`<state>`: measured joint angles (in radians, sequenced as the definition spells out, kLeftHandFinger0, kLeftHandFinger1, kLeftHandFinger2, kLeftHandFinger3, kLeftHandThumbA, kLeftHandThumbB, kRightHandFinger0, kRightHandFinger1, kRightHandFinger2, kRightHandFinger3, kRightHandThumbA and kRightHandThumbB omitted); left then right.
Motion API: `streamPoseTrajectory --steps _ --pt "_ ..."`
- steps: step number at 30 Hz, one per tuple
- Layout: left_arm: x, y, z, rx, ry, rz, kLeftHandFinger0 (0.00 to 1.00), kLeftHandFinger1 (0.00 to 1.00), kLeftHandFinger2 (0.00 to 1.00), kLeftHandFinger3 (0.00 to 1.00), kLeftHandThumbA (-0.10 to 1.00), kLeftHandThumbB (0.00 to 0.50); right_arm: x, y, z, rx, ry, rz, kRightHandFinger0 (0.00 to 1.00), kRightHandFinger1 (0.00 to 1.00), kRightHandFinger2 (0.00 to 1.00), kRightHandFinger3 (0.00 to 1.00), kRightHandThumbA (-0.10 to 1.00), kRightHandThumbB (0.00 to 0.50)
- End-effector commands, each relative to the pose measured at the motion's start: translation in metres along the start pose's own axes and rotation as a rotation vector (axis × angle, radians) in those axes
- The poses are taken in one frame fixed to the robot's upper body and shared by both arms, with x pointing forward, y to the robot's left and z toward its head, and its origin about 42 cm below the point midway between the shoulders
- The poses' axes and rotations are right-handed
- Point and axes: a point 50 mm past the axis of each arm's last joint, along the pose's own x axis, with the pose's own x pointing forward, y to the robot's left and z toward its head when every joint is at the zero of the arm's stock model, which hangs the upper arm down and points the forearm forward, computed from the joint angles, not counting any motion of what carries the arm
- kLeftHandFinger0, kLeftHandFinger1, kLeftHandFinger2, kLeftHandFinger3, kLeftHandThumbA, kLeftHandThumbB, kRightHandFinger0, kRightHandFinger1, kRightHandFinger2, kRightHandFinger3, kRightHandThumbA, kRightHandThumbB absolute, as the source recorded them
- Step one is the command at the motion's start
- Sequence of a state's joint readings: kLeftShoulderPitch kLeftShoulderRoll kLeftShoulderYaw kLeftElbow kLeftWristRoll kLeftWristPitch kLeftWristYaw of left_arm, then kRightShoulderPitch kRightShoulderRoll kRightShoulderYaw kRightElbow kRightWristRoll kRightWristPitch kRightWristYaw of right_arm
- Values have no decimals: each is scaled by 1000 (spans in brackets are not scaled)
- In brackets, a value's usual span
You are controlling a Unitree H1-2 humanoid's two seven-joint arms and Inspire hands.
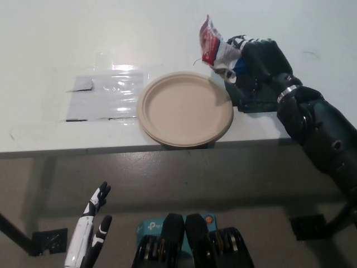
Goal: The robot picks up a small bag of sunflower seeds on the right hand side and take it to the empty plate on the left hand side then pours some sunflower seeds on to the plate.
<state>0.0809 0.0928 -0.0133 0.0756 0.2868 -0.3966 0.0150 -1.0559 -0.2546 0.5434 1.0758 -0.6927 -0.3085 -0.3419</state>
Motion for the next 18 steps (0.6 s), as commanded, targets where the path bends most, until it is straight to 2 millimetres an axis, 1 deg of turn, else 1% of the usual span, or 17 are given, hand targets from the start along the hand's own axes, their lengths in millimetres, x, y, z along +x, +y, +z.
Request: streamPoseTrajectory --steps 1,3,6,7,9,11,13,14,15,16,17,18 --pt "4 5 5 3 -57 15 1000 1000 1000 1000 1000 160 24 -45 6 -122 -80 -61 0 405 838 765 -100 185" --pt "4 5 6 2 -57 14 1000 1000 1000 1000 1000 162 25 -45 8 -143 -97 -53 0 384 847 809 -100 193" --pt "6 5 6 9 -63 9 1000 1000 1000 1000 1000 162 26 -46 11 -194 -117 -33 0 370 832 822 -100 190" --pt "6 5 6 8 -61 9 1000 1000 1000 1000 1000 165 27 -47 13 -225 -131 -22 0 366 829 816 -100 201" --pt "8 5 6 4 -60 9 1000 1000 1000 1000 1000 171 26 -46 13 -260 -153 -16 0 346 803 763 -100 219" --pt "8 5 6 0 -59 5 1000 1000 1000 1000 1000 171 26 -46 14 -274 -167 -12 0 263 700 645 -100 241" --pt "8 5 6 7 -62 3 1000 1000 1000 1000 1000 175 25 -46 15 -286 -180 -6 0 213 648 591 -100 245" --pt "8 5 6 4 -60 3 1000 1000 1000 1000 1000 185 25 -46 16 -304 -192 -8 0 223 673 606 -100 256" --pt "8 5 6 7 -59 2 1000 1000 1000 1000 1000 183 26 -45 16 -330 -208 -4 0 232 694 624 -100 263" --pt "8 5 6 8 -62 3 1000 1000 1000 1000 1000 172 27 -46 18 -359 -221 2 0 250 732 675 -100 250" --pt "8 5 6 9 -62 3 1000 1000 1000 1000 1000 172 27 -46 18 -362 -222 3 0 264 748 692 -100 244" --pt "8 5 6 10 -64 4 1000 1000 1000 1000 1000 172 28 -46 18 -393 -226 15 0 281 769 730 -100 253"
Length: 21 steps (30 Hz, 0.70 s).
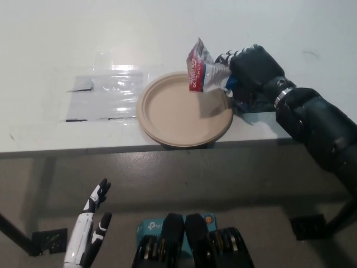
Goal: The robot picks up a small bag of sunflower seeds on the right hand side and take it to the empty plate on the left hand side then pours some sunflower seeds on to the plate.
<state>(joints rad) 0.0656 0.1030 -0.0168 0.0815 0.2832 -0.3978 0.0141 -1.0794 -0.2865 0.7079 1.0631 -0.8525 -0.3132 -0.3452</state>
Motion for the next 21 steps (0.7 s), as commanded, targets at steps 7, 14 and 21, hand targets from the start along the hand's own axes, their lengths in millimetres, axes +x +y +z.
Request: streamPoseTrajectory --steps 7,14,21 --pt "4 3 5 9 -55 14 1000 1000 1000 1000 1000 187 30 -65 -3 -208 -71 -86 0 281 768 741 -100 261" --pt "5 3 5 1 -51 12 1000 1000 1000 1000 1000 207 36 -72 1 -294 -100 -95 0 206 698 615 -100 302" --pt "6 3 5 0 -59 16 1000 1000 1000 1000 1000 203 42 -77 2 -420 -133 -81 0 113 613 286 -100 343"
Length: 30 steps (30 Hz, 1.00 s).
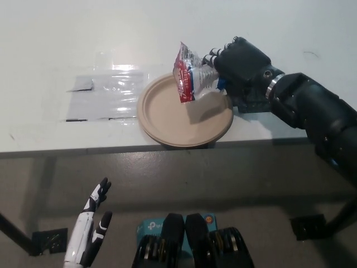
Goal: The robot picks up a small bag of sunflower seeds on the right hand side and take it to the empty plate on the left hand side then pours some sunflower seeds on to the plate.
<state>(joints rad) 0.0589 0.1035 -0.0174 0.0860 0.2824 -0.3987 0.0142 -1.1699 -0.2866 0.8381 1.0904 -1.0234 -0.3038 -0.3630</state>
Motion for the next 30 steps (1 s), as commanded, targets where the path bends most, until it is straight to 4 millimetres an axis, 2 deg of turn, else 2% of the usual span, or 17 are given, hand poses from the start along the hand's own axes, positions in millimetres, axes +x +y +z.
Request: streamPoseTrajectory --steps 1,4,5,6,10,12,13,14,16,20,22,23,24,26,28,30 --pt "4 4 5 2 -57 18 1000 1000 1000 1000 1000 202 18 -51 -23 -154 10 -120 0 95 587 231 -100 353" --pt "4 4 6 8 -58 15 1000 1000 1000 1000 1000 198 19 -50 -23 -189 9 -106 0 75 558 176 -100 344" --pt "4 4 6 5 -58 13 1000 1000 1000 1000 1000 198 19 -50 -24 -178 18 -96 0 91 578 210 -100 324" --pt "5 4 6 3 -59 13 1000 1000 1000 1000 1000 197 19 -51 -24 -182 19 -91 0 88 575 203 -100 324" --pt "4 4 5 -1 -56 17 1000 1000 1000 1000 1000 207 21 -52 -23 -226 8 -95 0 0 469 133 -100 344" --pt "5 5 6 5 -57 17 1000 1000 1000 1000 1000 210 23 -54 -24 -206 8 -66 0 8 495 266 -100 324" --pt "5 4 6 5 -59 18 1000 1000 1000 1000 1000 209 23 -54 -25 -214 7 -61 0 7 493 231 -100 329" --pt "6 5 6 5 -62 18 1000 1000 1000 1000 1000 205 23 -55 -24 -236 8 -84 0 0 478 147 -100 341" --pt "7 5 6 8 -62 17 1000 1000 1000 1000 1000 205 23 -55 -25 -228 8 -94 0 0 476 163 -100 340" --pt "9 5 8 -1 -61 18 1000 1000 1000 1000 1000 218 23 -53 -27 -263 -2 -76 0 0 406 279 -100 339" --pt "9 5 8 5 -57 19 1000 1000 1000 1000 1000 236 23 -52 -27 -275 -4 -73 0 0 393 377 -100 341" --pt "10 5 8 6 -55 19 1000 1000 1000 1000 1000 239 23 -52 -27 -267 -7 -73 0 0 355 388 -100 341" --pt "10 6 8 10 -56 20 1000 1000 1000 1000 1000 238 24 -51 -27 -273 4 -49 0 0 359 428 -100 319" --pt "9 6 7 4 -58 18 1000 1000 1000 1000 1000 228 24 -50 -27 -278 4 -44 0 0 365 419 -100 324" --pt "9 6 8 5 -59 19 1000 1000 1000 1000 1000 227 24 -49 -26 -329 6 -36 0 0 317 328 -100 333" --pt "9 6 8 4 -61 20 1000 1000 1000 1000 1000 227 23 -47 -27 -333 -2 -32 0 0 296 310 -100 336"
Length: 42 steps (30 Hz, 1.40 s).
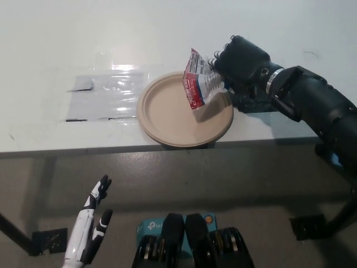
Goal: The robot picks up a small bag of sunflower seeds on the right hand side and take it to the empty plate on the left hand side then pours some sunflower seeds on to the plate.
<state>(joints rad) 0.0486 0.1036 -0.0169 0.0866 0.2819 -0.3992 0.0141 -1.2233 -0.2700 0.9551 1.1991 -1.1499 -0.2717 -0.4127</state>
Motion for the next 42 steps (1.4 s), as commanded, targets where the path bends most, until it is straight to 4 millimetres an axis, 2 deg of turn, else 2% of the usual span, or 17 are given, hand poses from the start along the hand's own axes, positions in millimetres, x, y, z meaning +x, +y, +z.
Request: streamPoseTrajectory --steps 1,7,10,12,13,14,18,22,23,27,29,30,33,34,36,39,42 --pt "5 5 7 3 -51 19 1000 1000 1000 1000 1000 229 13 -45 -32 -124 51 -105 0 0 295 310 -100 336" --pt "11 8 7 10 -58 21 1000 1000 1000 1000 1000 243 14 -47 -34 -141 28 -92 0 0 327 230 -100 337" --pt "13 9 8 14 -64 20 1000 1000 1000 1000 1000 242 14 -49 -37 -177 15 -70 0 0 364 215 -100 314" --pt "14 9 8 14 -64 18 1000 1000 1000 1000 1000 255 13 -50 -39 -199 7 -80 0 0 350 189 -100 333" --pt "15 9 9 13 -64 16 1000 1000 1000 1000 1000 261 12 -51 -40 -201 7 -73 0 0 355 290 -100 344" --pt "16 10 9 15 -63 13 1000 1000 1000 1000 1000 263 12 -51 -41 -202 10 -69 0 0 358 329 -100 347" --pt "17 10 9 20 -62 5 1000 1000 1000 1000 1000 267 10 -52 -44 -248 -5 -47 0 0 325 409 -100 379" --pt "19 11 9 26 -77 4 1000 1000 1000 1000 1000 252 10 -56 -47 -277 -23 -51 0 0 222 462 -100 406" --pt "19 11 8 28 -78 4 1000 1000 1000 1000 1000 256 10 -57 -47 -299 -23 -61 0 0 179 427 -100 412" --pt "21 10 8 19 -83 1 1000 1000 1000 1000 1000 258 10 -60 -48 -351 -35 -57 0 0 166 399 -100 408" --pt "21 10 9 24 -78 0 1000 1000 1000 1000 1000 268 11 -63 -49 -361 -53 -32 0 0 142 420 -100 391" --pt "21 10 9 25 -77 1 1000 1000 1000 1000 1000 268 13 -64 -49 -363 -46 -20 0 0 64 428 -100 392" --pt "21 10 9 23 -77 1 1000 1000 1000 1000 1000 274 13 -66 -50 -387 -44 -25 0 0 12 498 -100 394" --pt "21 10 9 22 -76 0 1000 1000 1000 1000 1000 276 13 -67 -51 -398 -45 -28 0 0 4 507 -100 389" --pt "22 11 9 30 -83 0 1000 1000 1000 1000 1000 257 15 -71 -52 -419 -35 -23 0 0 8 438 -71 403" --pt "22 11 9 24 -83 2 1000 1000 1000 1000 1000 258 18 -80 -56 -464 -40 -23 0 0 14 469 -100 406" --pt "21 10 8 26 -81 3 1000 1000 1000 1000 1000 262 19 -85 -59 -462 -31 -32 0 0 37 429 -96 426"
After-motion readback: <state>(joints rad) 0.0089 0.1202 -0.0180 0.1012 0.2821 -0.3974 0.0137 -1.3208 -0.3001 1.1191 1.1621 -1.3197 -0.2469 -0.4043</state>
